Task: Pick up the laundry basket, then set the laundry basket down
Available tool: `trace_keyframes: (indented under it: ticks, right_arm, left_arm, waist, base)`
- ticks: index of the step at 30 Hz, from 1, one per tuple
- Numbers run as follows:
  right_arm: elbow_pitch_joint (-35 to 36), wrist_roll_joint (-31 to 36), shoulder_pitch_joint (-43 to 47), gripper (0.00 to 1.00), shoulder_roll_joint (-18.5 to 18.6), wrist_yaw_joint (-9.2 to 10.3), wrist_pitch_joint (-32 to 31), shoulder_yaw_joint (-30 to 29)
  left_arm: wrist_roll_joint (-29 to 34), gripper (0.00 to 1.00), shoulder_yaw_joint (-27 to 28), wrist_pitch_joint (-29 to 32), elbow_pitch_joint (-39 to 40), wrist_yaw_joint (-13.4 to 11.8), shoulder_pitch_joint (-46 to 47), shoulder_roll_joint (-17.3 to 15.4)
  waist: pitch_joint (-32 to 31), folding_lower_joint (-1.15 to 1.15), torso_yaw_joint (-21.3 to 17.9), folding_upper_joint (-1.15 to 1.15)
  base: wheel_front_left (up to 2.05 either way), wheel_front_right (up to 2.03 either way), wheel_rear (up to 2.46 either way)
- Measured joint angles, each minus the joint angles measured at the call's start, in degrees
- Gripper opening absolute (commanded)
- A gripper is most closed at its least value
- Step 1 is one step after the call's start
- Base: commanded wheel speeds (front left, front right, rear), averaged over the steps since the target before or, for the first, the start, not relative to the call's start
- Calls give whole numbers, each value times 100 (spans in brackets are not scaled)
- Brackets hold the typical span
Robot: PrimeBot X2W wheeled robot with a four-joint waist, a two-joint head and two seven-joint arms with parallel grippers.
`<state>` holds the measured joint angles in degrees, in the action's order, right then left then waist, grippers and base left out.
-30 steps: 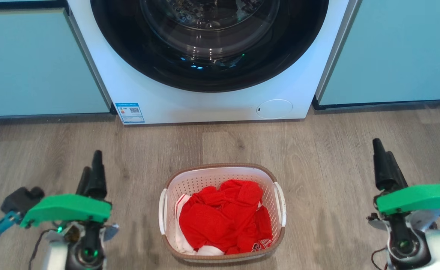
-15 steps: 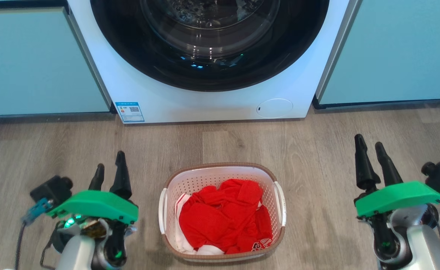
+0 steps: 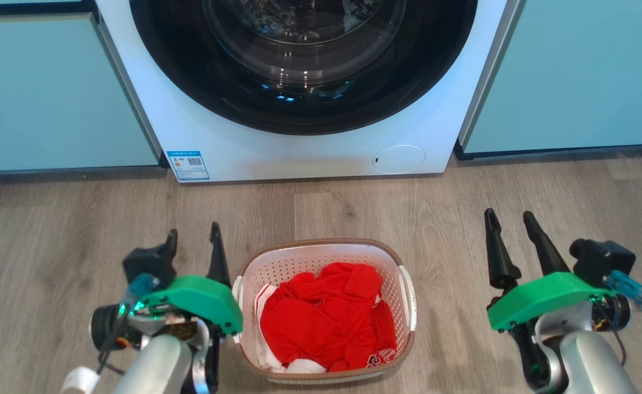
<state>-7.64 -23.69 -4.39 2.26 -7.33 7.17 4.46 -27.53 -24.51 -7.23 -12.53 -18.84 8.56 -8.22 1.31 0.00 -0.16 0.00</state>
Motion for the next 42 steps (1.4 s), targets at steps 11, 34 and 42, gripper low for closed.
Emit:
trace_keyframes:
  ticks: [11, 34, 42]
  right_arm:
    - [91, 501, -27, 100, 4, 0, 179, 46]
    - [727, 1379, -132, 100, 5, 0, 563, 113]
    - [601, 1747, -132, 100, 9, 0, 691, 207]
  left_arm:
    - [163, 100, -468, -167, 277, -502, 179, -105]
    - [1393, 100, 522, -554, 1358, 300, -49, 426]
    - [1847, 100, 671, -692, 872, 530, -108, 523]
  waist:
    - [7, 0, -17, 0]
    - [74, 0, 21, 0]
    - [71, 0, 9, 0]
  base:
    - [0, 0, 0]
    - [0, 0, 0]
    - [0, 0, 0]
